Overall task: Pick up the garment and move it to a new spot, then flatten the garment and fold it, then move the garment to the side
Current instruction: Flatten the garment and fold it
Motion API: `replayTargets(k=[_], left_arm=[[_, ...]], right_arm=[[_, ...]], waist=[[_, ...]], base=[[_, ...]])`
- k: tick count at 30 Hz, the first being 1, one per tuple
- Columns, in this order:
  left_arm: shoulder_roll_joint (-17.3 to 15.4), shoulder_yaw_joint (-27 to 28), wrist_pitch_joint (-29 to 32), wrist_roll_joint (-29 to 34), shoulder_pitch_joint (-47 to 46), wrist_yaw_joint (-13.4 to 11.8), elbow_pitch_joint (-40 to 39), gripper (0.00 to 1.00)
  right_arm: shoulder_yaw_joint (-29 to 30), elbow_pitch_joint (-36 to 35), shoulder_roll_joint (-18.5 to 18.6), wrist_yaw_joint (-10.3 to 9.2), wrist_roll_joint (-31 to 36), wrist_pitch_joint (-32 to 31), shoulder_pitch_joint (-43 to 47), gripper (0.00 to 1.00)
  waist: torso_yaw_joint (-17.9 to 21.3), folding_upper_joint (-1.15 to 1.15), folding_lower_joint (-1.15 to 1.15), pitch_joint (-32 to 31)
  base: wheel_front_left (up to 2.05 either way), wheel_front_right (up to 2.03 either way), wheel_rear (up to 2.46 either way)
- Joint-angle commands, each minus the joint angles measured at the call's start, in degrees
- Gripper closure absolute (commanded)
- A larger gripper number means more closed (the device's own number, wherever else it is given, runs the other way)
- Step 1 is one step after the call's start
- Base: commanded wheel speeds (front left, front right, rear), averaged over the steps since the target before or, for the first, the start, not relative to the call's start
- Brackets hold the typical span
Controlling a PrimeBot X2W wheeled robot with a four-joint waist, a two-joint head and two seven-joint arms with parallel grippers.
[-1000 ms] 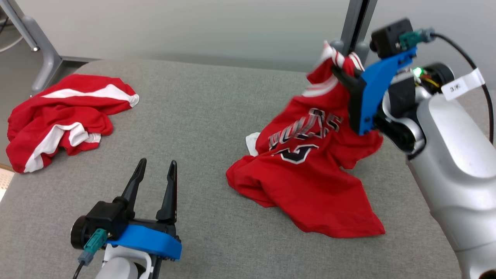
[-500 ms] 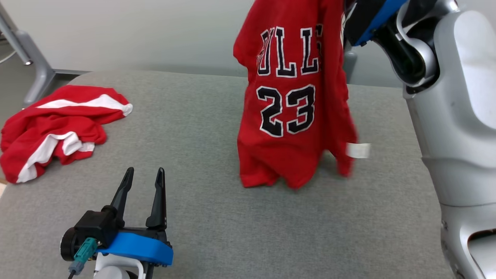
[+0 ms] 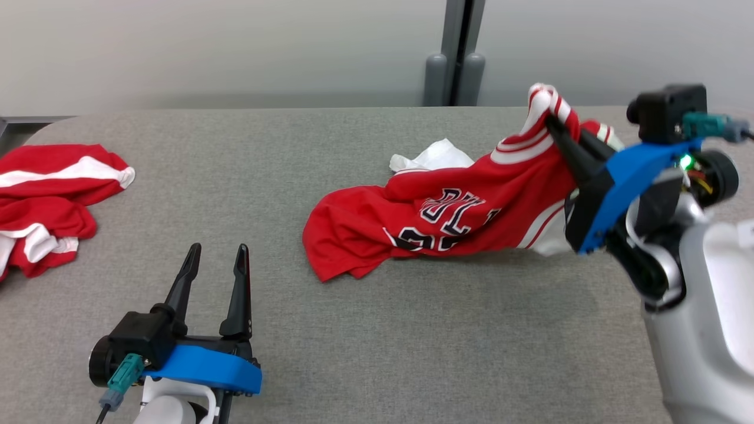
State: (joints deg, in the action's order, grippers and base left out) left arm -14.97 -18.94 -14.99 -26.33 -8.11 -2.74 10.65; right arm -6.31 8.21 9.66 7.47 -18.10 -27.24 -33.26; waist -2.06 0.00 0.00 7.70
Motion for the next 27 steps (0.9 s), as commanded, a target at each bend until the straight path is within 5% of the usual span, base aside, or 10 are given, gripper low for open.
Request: replayTargets(k=[1, 9, 13, 18, 27], left_arm=[[-0.34, 0.36, -0.24, -0.25, -0.35, -0.17, -0.21, 0.00], [-0.75, 0.22, -0.18, -0.27, -0.49, -0.23, -0.80, 0.00], [-1.12, 0.25, 0.05, -0.27, -0.87, -0.44, -1.38, 0.00], [-1.66, 0.09, 0.61, -0.12, -1.72, -0.54, -2.16, 0.00], [-1.80, -1.28, 1.37, 0.66, -4.55, 0.13, -3.37, 0.00]], right_arm=[[0.37, -1.32, -0.49, 0.05, 0.46, -0.36, 1.40, 1.00], [6.80, -21.68, -6.33, 0.05, -0.32, -6.11, 15.95, 1.00], [9.76, -24.98, -6.70, 0.04, -3.70, -6.32, 21.80, 1.00], [14.52, -16.19, -6.74, 0.05, -5.54, -3.05, 20.35, 1.00], [19.74, 10.65, -6.76, 0.05, 4.84, 9.09, 4.34, 1.00]], waist=[[0.27, 0.00, 0.00, -0.04], [1.12, 0.00, 0.00, 0.35], [1.03, 0.00, 0.00, 1.13], [0.85, 0.00, 0.00, 2.76], [-1.99, 0.00, 0.00, 7.05]], base=[[0.00, 0.00, 0.00], [0.00, 0.00, 0.00], [0.00, 0.00, 0.00], [0.00, 0.00, 0.00], [0.00, 0.00, 0.00]])
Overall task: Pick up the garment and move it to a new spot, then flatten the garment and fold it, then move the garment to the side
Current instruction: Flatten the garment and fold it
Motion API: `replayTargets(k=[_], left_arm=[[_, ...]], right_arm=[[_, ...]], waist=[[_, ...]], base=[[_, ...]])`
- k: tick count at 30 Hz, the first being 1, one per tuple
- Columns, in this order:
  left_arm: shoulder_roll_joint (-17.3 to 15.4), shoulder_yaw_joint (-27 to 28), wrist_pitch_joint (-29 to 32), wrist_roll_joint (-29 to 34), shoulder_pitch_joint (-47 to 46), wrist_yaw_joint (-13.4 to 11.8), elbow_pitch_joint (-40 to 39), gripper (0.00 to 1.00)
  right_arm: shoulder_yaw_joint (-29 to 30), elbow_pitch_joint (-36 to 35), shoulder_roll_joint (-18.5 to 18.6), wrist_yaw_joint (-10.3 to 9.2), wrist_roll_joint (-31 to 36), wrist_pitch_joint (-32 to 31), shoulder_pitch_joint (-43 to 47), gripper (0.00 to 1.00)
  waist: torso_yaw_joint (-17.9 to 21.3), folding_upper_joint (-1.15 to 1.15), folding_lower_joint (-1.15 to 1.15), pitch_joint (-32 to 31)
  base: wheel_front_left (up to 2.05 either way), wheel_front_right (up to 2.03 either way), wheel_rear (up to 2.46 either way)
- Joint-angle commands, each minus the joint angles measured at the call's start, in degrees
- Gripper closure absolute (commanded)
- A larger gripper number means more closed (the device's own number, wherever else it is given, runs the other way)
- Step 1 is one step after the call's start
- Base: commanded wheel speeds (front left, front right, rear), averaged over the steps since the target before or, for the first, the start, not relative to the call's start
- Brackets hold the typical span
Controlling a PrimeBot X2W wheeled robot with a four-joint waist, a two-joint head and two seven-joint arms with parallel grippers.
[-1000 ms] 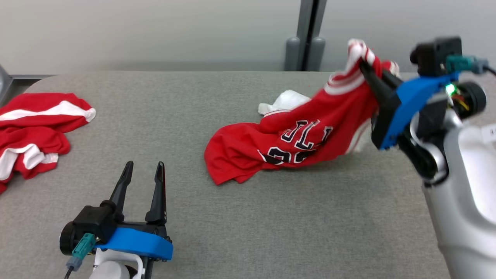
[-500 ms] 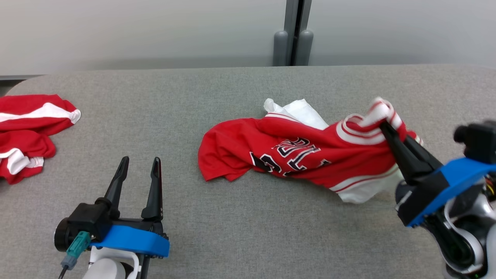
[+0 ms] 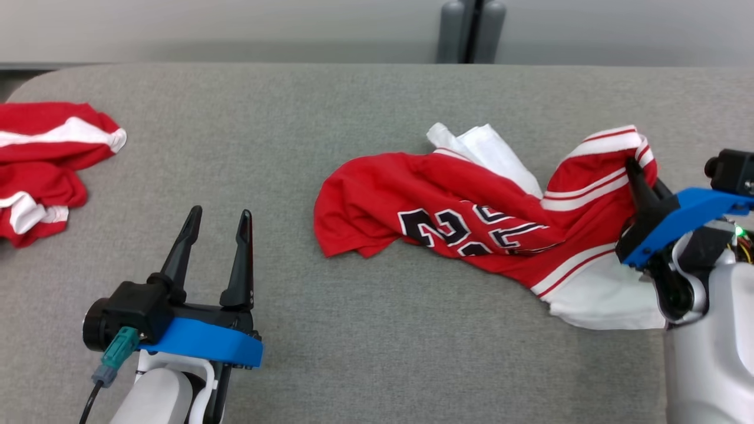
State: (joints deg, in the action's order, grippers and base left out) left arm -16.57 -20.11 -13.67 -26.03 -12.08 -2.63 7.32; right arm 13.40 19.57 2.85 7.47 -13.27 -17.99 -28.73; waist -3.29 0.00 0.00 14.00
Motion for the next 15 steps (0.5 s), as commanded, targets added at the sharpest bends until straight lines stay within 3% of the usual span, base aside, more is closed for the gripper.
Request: replayTargets(k=[1, 4, 5, 6, 11, 15], left_arm=[[-0.18, -0.20, 0.16, 0.43, -0.87, 0.08, -0.07, 0.00], [-0.27, -0.43, 0.27, 0.32, -1.32, 0.33, 0.16, 0.00], [-0.26, -0.58, 0.22, 0.36, -1.37, 0.39, 0.28, 0.00], [-0.24, -0.69, 0.19, 0.38, -1.39, 0.46, 0.41, 0.00], [0.10, -1.12, -0.07, 0.15, -0.79, 0.23, 1.32, 0.00], [0.06, -0.70, -0.36, -0.21, 0.89, -0.25, 2.09, 0.00]], right_arm=[[0.72, 2.00, 0.08, 0.05, 1.10, 1.28, -1.72, 1.00], [2.15, 8.82, 0.19, 0.05, 3.70, 5.82, -5.56, 1.00], [2.36, 10.80, 0.31, 0.05, 4.31, 7.29, -6.55, 0.89], [2.08, 12.77, 0.74, 0.05, 5.18, 8.61, -7.31, 0.00], [1.06, 18.84, 2.84, 0.04, 9.20, 15.92, -8.62, 0.00], [-0.66, 19.78, 3.39, 0.04, 11.92, 20.59, -5.60, 0.00]], waist=[[-1.15, 0.00, 0.00, 1.14], [-2.21, 0.00, 0.00, 1.95], [-2.46, 0.00, 0.00, 2.05], [-2.69, 0.00, 0.00, 2.07], [-3.02, 0.00, 0.00, 0.60], [-1.98, 0.00, 0.00, -2.36]], base=[[0.00, 0.00, 0.00], [0.00, 0.00, 0.00], [0.00, 0.00, 0.00], [0.00, 0.00, 0.00], [0.00, 0.00, 0.00], [0.00, 0.00, 0.00]])
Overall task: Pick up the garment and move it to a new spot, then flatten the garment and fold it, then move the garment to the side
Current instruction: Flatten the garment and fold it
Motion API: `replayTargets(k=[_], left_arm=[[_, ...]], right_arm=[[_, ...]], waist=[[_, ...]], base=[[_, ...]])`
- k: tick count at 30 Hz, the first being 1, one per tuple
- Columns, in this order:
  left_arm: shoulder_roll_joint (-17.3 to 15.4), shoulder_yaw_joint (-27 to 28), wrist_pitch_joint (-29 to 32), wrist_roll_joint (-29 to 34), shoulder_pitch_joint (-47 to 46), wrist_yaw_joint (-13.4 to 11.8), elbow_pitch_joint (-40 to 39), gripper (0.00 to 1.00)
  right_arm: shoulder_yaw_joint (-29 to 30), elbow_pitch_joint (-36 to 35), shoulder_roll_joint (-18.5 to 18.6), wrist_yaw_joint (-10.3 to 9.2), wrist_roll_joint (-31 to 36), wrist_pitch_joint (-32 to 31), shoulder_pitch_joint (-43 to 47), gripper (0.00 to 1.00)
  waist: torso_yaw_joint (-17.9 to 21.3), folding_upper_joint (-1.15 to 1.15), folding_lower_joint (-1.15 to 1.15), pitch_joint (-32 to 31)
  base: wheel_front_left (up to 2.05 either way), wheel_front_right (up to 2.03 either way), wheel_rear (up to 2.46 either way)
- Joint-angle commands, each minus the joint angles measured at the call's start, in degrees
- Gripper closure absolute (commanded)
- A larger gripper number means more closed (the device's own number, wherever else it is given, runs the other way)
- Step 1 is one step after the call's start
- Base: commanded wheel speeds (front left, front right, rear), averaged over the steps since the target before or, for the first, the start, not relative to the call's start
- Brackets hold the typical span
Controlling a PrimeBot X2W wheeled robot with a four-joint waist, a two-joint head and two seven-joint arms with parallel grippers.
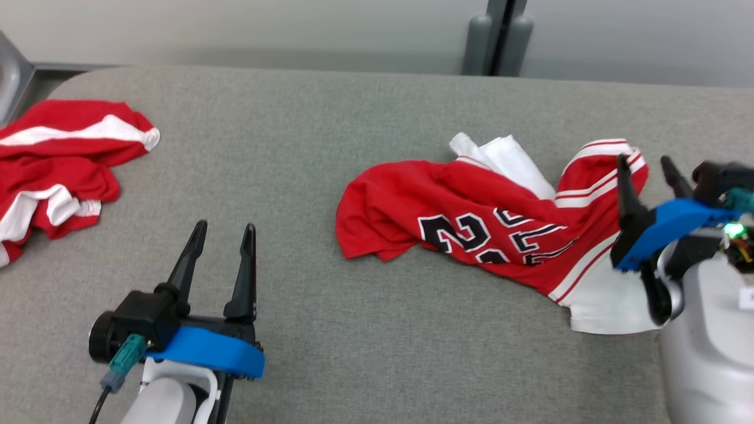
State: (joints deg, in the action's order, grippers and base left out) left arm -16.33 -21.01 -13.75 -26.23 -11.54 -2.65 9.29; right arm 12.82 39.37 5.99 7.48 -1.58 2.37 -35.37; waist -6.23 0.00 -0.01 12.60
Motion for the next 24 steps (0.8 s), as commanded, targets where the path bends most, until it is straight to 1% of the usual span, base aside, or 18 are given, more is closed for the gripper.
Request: replayTargets(k=[1, 5, 10, 12, 15, 18, 24], left_arm=[[-0.29, 0.41, -0.35, -0.20, 0.88, -0.38, 0.24, 0.00], [-0.83, 1.24, -0.55, -0.78, 3.09, -1.26, 0.35, 0.00], [-0.98, 2.05, -0.71, -1.45, 5.59, -2.02, 0.12, 0.00], [-1.07, 2.23, -0.79, -1.54, 6.59, -2.33, -0.05, 0.00], [-0.99, 2.41, -0.93, -1.52, 8.22, -3.07, -0.35, 0.00], [-1.21, 2.96, -0.96, -1.88, 10.28, -3.92, -1.03, 0.00], [-1.56, 3.29, -1.05, -2.42, 12.65, -4.50, -1.53, 0.00]], right_arm=[[-0.80, -0.46, 0.24, 0.03, 0.79, 1.08, 1.97, 0.00], [-4.03, -4.69, -0.55, 0.03, 1.79, 3.74, 6.55, 0.00], [-7.38, -14.45, -1.83, 0.03, 1.42, 4.67, 15.14, 0.00], [-8.54, -18.77, -2.22, 0.03, 1.02, 4.57, 18.95, 0.00], [-10.32, -24.55, -2.86, 0.03, -1.60, 3.99, 24.33, 0.00], [-11.03, -29.00, -2.96, 0.03, -3.21, 2.94, 28.60, 0.00], [-11.12, -34.32, -3.09, 0.03, -5.72, 1.33, 33.79, 0.00]], waist=[[1.42, 0.00, 0.01, -1.75], [3.59, 0.00, 0.01, -4.47], [5.62, 0.00, 0.01, -7.27], [6.08, 0.00, 0.01, -8.20], [6.70, 0.00, 0.01, -9.24], [7.17, 0.00, 0.01, -9.68], [7.00, 0.00, 0.01, -10.07]], base=[[0.00, 0.00, 0.00], [0.00, 0.00, 0.00], [0.00, 0.00, 0.00], [0.00, 0.00, 0.00], [0.00, 0.00, 0.00], [0.00, 0.00, 0.00], [0.00, 0.00, 0.00]])
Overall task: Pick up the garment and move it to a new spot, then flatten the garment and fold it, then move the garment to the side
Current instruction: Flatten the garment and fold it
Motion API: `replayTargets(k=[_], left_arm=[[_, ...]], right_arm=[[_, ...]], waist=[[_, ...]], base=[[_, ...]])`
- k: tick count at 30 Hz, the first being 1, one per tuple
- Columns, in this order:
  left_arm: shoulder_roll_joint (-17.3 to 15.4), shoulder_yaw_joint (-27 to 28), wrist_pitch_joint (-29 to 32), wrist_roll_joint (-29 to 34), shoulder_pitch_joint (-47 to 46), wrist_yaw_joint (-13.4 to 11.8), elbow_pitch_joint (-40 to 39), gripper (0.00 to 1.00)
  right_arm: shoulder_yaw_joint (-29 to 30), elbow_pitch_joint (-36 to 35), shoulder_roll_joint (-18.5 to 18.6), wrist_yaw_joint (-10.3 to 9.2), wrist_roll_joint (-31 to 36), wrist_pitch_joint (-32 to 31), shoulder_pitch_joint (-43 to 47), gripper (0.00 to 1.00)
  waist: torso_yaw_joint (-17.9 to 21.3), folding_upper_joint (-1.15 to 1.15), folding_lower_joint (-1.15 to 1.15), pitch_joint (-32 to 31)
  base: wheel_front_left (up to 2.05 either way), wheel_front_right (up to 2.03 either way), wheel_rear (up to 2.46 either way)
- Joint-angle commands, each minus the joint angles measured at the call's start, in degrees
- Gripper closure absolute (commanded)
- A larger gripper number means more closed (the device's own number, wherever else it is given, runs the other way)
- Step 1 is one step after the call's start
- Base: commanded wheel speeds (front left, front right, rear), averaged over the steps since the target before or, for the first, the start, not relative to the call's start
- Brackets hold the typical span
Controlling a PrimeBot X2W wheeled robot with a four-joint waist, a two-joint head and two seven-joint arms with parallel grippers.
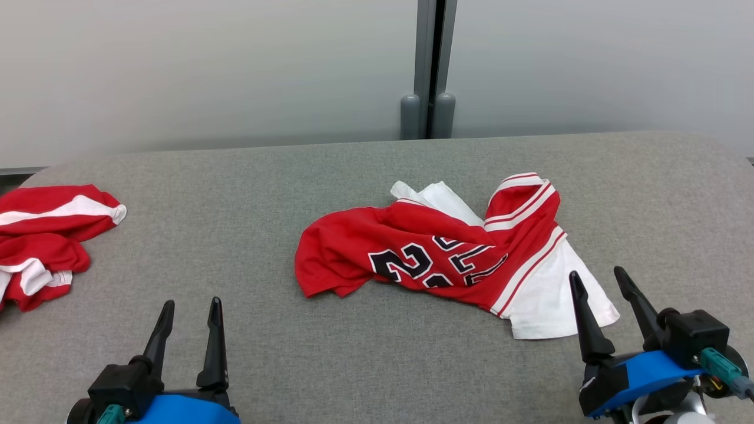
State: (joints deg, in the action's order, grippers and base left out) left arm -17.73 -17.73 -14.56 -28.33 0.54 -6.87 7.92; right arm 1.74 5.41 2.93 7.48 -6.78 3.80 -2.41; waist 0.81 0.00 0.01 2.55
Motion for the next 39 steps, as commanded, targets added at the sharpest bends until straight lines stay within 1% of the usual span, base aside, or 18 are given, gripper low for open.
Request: replayTargets(k=[1, 6, 12, 13, 16, 17, 21, 25, 27, 32, 34, 36, 39], left_arm=[[-0.21, 0.01, -0.23, -0.31, 0.60, -0.26, -0.23, 0.00], [-0.54, -0.21, 0.38, -0.21, 0.61, -0.69, -0.85, 0.00], [-0.85, -1.45, 1.93, 0.68, -1.55, -0.43, -0.70, 0.00], [-0.38, -2.56, 2.76, 0.37, -2.98, 0.68, 0.17, 0.00], [0.47, -3.53, 4.15, -0.32, -6.12, 2.48, 3.17, 0.00], [0.47, -3.53, 4.15, -0.32, -6.12, 2.48, 3.17, 0.00], [2.34, -4.95, 6.64, -2.05, -11.23, 5.58, 10.04, 0.00], [4.12, -5.38, 7.93, -3.52, -16.00, 7.42, 17.71, 0.00], [5.02, -4.79, 8.21, -4.53, -18.04, 7.69, 21.28, 0.00], [5.94, -4.07, 9.62, -5.91, -22.07, 7.87, 28.68, 0.00], [5.89, -3.97, 10.66, -6.12, -23.21, 7.33, 31.50, 0.00], [6.02, -4.04, 11.61, -6.34, -24.23, 7.04, 33.67, 1.00], [6.35, -4.26, 11.02, -6.49, -25.28, 7.97, 34.75, 1.00]], right_arm=[[-0.08, -0.83, -0.03, 0.03, -0.78, -0.39, 1.26, 0.00], [-0.14, -2.45, -0.03, 0.03, -1.39, -1.30, 2.13, 0.00], [-0.54, -3.19, -0.04, 0.03, -1.63, -1.81, 1.68, 0.00], [-0.81, -3.38, -0.04, 0.03, -1.90, -1.83, 1.35, 0.00], [-1.56, -3.38, -0.03, 0.03, -2.37, -1.55, 0.64, 0.00], [-1.56, -3.38, -0.03, 0.03, -2.37, -1.55, 0.64, 0.00], [-2.56, -3.30, -0.03, 0.03, -2.28, -1.37, -0.26, 0.00], [-4.48, -2.33, -0.02, 0.03, -2.70, -0.97, -1.93, 0.00], [-5.67, -1.60, -0.01, 0.03, -3.10, -0.47, -3.06, 0.00], [-8.23, 0.31, -0.01, 0.03, -4.41, 0.75, -5.36, 0.00], [-8.76, 0.97, -0.01, 0.03, -4.58, 1.20, -5.89, 0.00], [-8.90, 1.73, -0.01, 0.03, -4.74, 1.53, -5.94, 0.00], [-8.65, 2.41, -0.01, 0.03, -4.77, 1.88, -6.03, 0.00]], waist=[[-0.07, 0.00, -0.01, -0.08], [0.20, 0.00, -0.01, -0.21], [0.82, 0.00, -0.01, 0.45], [1.07, 0.00, -0.01, 1.11], [1.53, 0.00, -0.01, 2.31], [1.53, 0.00, -0.01, 2.31], [2.47, 0.00, -0.01, 4.64], [4.40, 0.00, -0.01, 7.04], [5.57, 0.00, -0.01, 8.09], [7.99, 0.00, -0.01, 9.71], [8.58, 0.00, -0.01, 9.88], [8.91, 0.00, -0.01, 9.87], [8.94, 0.00, -0.01, 9.45]], base=[[0.00, 0.00, 0.00], [0.00, 0.00, 0.00], [0.00, 0.00, 0.00], [0.00, 0.00, 0.00], [0.00, 0.00, 0.00], [0.00, 0.00, 0.00], [0.00, 0.00, 0.00], [0.00, 0.00, 0.00], [0.00, 0.00, 0.00], [0.00, 0.00, 0.00], [0.00, 0.00, 0.00], [0.00, 0.00, 0.00], [0.00, 0.00, 0.00]])
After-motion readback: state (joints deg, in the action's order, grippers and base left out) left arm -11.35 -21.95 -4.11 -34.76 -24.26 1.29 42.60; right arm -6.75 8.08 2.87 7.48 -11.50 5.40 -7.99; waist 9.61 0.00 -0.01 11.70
